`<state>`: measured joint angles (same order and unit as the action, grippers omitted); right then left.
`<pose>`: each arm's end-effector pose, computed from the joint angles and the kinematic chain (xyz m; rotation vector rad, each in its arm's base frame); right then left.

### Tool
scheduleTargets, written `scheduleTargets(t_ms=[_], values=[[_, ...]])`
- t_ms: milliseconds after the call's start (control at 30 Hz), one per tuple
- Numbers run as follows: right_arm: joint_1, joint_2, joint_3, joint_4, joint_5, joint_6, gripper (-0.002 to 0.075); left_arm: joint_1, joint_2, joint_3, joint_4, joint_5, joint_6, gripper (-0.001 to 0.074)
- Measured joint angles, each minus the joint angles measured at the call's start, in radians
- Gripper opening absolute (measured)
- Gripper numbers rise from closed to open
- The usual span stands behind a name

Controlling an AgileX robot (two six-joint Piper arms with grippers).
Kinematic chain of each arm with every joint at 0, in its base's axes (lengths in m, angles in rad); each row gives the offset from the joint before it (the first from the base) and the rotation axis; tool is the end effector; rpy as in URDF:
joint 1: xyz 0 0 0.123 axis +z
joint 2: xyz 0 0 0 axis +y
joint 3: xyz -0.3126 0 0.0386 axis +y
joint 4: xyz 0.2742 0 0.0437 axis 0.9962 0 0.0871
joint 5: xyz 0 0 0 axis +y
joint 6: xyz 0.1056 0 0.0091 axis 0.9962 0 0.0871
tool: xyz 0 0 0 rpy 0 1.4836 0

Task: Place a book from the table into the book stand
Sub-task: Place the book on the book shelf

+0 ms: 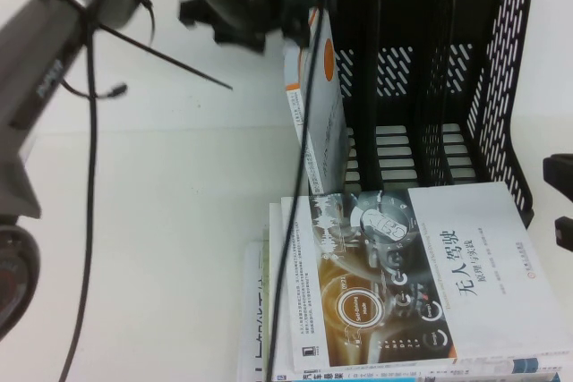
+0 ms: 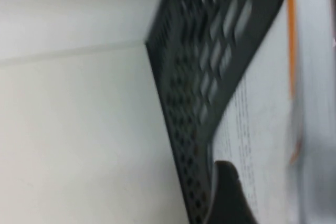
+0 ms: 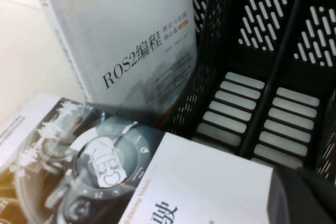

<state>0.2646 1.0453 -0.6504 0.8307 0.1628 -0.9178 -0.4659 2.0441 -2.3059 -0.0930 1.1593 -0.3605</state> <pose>0.2308 0.0758 0.3048 -0.4314 1.9456 0.2296 0.4455 -0.2341 0.4203 0.1246 2.4337 -0.5029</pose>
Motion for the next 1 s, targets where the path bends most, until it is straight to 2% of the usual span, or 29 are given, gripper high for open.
scheduleTargets(t_ms=[200, 400, 467, 600, 667, 1000], values=[[0.000, 0.000, 0.000, 0.000, 0.014, -0.006, 0.0005, 0.000, -0.056, -0.110, 0.079, 0.041, -0.025, 0.0335], [0.000, 0.000, 0.000, 0.000, 0.041, -0.006, 0.0005, 0.000, -0.076, -0.149, 0.019, 0.102, -0.032, 0.0323], [0.000, 0.000, 0.000, 0.000, 0.052, -0.006, 0.0005, 0.000, -0.076, -0.150, -0.040, 0.108, -0.007, 0.0354], [0.000, 0.000, 0.000, 0.002, 0.058, -0.006, 0.0005, 0.000, -0.051, -0.155, -0.132, 0.108, 0.028, 0.0498], [0.000, 0.000, 0.000, 0.005, 0.060, -0.006, 0.0005, 0.000, -0.033, -0.155, -0.137, 0.108, 0.033, 0.0539], [0.000, 0.000, 0.000, 0.018, 0.062, -0.006, 0.0005, 0.000, 0.087, -0.155, -0.075, 0.108, 0.035, 0.0568]])
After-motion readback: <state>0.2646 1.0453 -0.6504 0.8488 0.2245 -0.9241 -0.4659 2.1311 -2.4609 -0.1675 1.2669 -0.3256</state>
